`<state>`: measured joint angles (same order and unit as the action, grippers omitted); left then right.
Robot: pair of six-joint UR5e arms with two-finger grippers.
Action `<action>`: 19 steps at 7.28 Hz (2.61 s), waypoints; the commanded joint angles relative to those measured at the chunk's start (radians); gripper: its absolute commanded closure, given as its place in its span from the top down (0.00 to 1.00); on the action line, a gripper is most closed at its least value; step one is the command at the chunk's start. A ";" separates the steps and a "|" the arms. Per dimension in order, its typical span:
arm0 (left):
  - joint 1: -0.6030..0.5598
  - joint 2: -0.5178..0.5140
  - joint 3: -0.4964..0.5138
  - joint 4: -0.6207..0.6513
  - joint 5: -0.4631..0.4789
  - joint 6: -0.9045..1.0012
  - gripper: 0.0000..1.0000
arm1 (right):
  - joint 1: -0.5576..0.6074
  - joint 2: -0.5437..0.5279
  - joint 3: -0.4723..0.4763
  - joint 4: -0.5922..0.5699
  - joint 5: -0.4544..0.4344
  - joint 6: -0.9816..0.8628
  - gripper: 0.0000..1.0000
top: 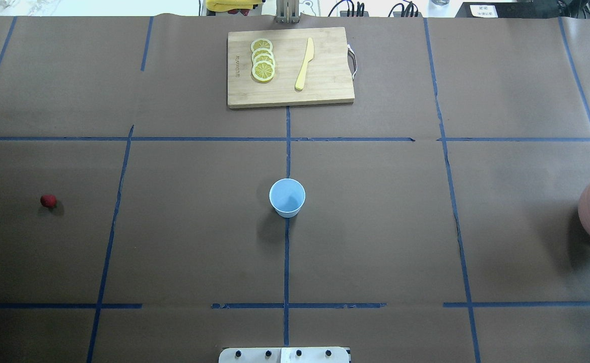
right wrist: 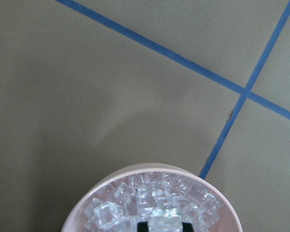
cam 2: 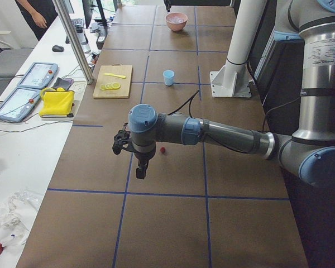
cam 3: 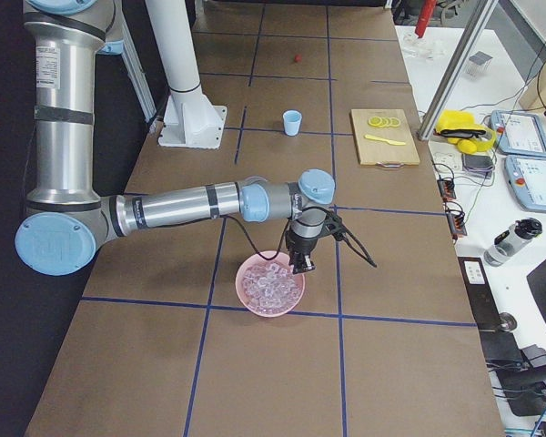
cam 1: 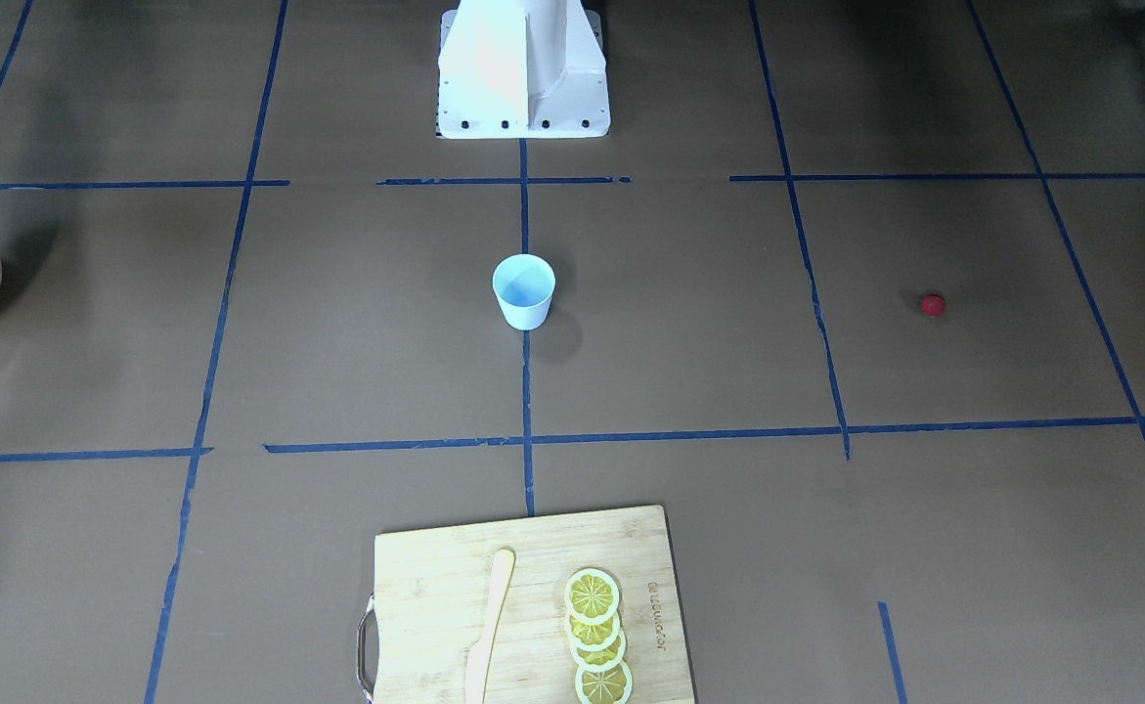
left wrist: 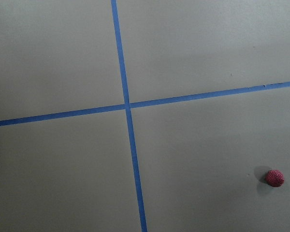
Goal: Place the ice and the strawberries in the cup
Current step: 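Close the right gripper on an ice cube in the bowl, then carry the ice cube with the right gripper over the blue cup, then lower the ice cube into the blue cup and open the right gripper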
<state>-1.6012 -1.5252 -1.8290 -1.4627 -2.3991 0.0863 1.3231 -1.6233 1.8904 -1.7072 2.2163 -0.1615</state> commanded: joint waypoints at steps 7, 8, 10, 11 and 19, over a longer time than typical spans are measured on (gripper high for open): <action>0.001 -0.001 0.008 -0.001 0.002 -0.010 1.00 | -0.382 0.520 0.055 -0.019 0.111 0.878 0.00; 0.001 -0.004 0.014 -0.001 0.002 -0.010 1.00 | -0.462 0.586 0.056 -0.019 0.062 0.992 0.00; 0.001 -0.003 0.014 -0.001 0.003 -0.010 1.00 | -0.691 0.684 0.024 -0.017 -0.172 1.149 0.00; 0.001 -0.003 0.016 -0.001 0.002 -0.010 1.00 | -0.747 0.759 -0.049 -0.014 -0.235 1.212 0.00; 0.001 -0.001 0.017 -0.001 0.002 -0.010 1.00 | -0.791 0.898 -0.274 0.064 -0.251 1.241 0.10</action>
<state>-1.6000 -1.5266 -1.8121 -1.4634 -2.3976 0.0767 0.5330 -0.7263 1.6175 -1.6426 1.9632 1.0804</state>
